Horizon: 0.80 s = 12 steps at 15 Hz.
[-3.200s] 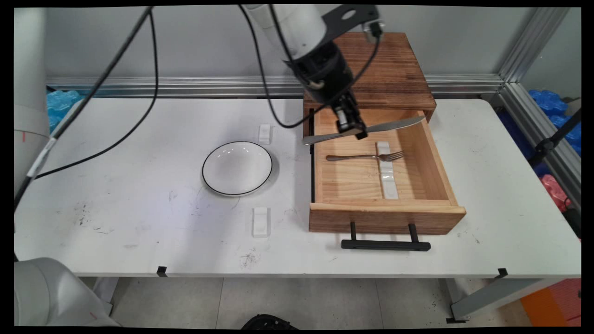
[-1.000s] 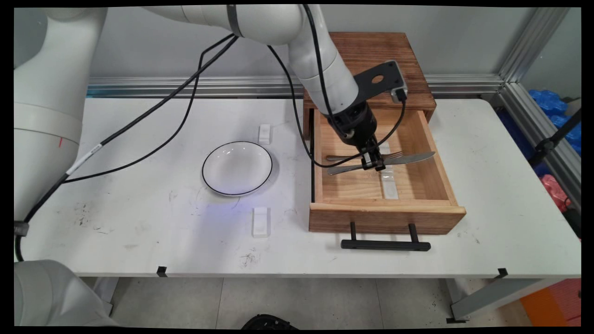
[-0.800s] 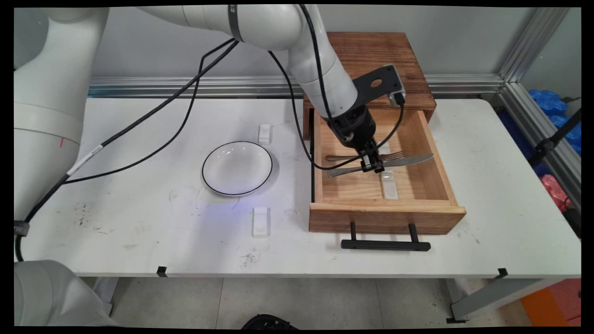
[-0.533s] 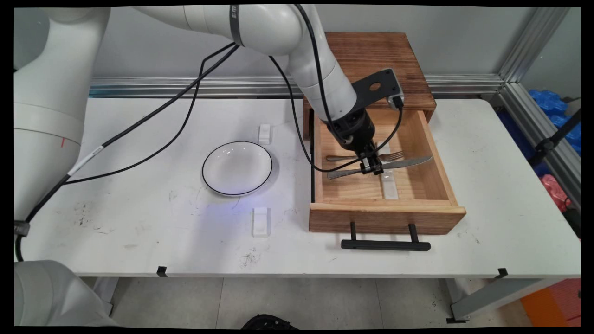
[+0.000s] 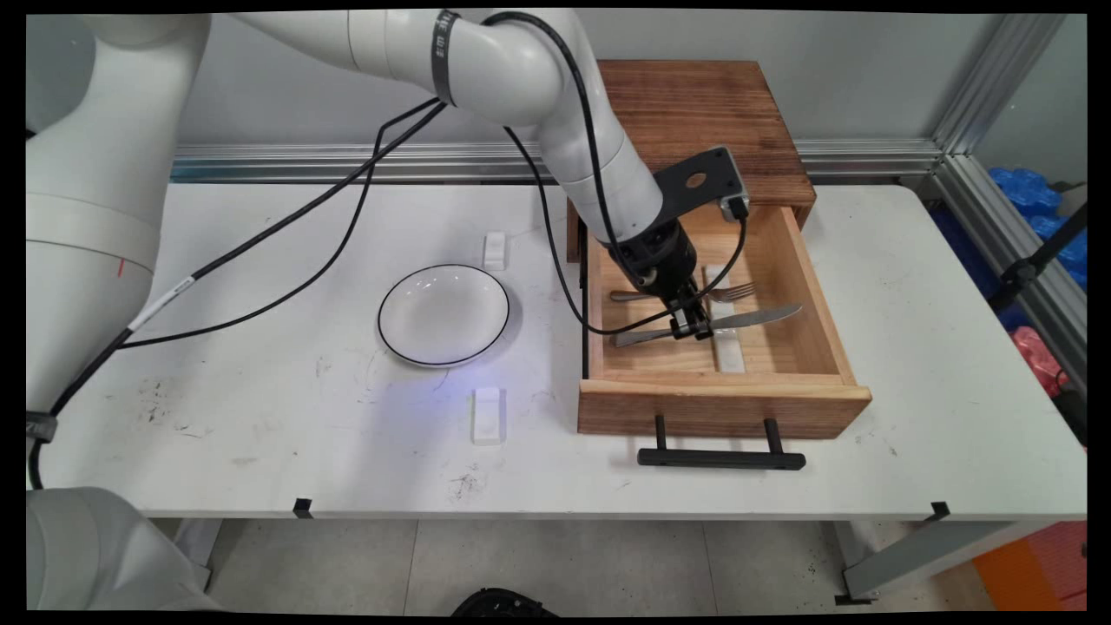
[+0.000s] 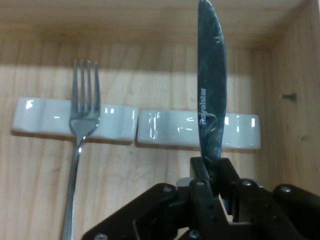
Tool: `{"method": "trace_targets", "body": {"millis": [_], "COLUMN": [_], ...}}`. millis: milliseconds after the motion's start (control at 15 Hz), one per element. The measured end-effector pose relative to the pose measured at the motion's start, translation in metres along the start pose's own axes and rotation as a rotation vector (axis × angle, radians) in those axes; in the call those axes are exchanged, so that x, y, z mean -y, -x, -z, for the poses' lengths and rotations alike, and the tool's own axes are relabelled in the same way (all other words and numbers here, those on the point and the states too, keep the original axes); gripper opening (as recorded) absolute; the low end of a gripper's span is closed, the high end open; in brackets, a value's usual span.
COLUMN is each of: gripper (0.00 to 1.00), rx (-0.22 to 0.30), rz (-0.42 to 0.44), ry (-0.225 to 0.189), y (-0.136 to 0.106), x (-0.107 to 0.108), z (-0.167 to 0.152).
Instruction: Place the picked object into the drawer
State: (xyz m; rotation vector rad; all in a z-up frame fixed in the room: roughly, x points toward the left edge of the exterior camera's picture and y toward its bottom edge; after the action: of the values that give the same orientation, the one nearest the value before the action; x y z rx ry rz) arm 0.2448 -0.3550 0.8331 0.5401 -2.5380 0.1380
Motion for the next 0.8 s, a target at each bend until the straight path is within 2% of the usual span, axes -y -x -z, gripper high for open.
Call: {"method": "trace_targets", "body": {"millis": [800], "gripper": [0.0], "rx": [-0.027], "rz": [-0.028], "ry": [0.021], "y": [0.006], "x": [0.002], "z": [-0.016]}}
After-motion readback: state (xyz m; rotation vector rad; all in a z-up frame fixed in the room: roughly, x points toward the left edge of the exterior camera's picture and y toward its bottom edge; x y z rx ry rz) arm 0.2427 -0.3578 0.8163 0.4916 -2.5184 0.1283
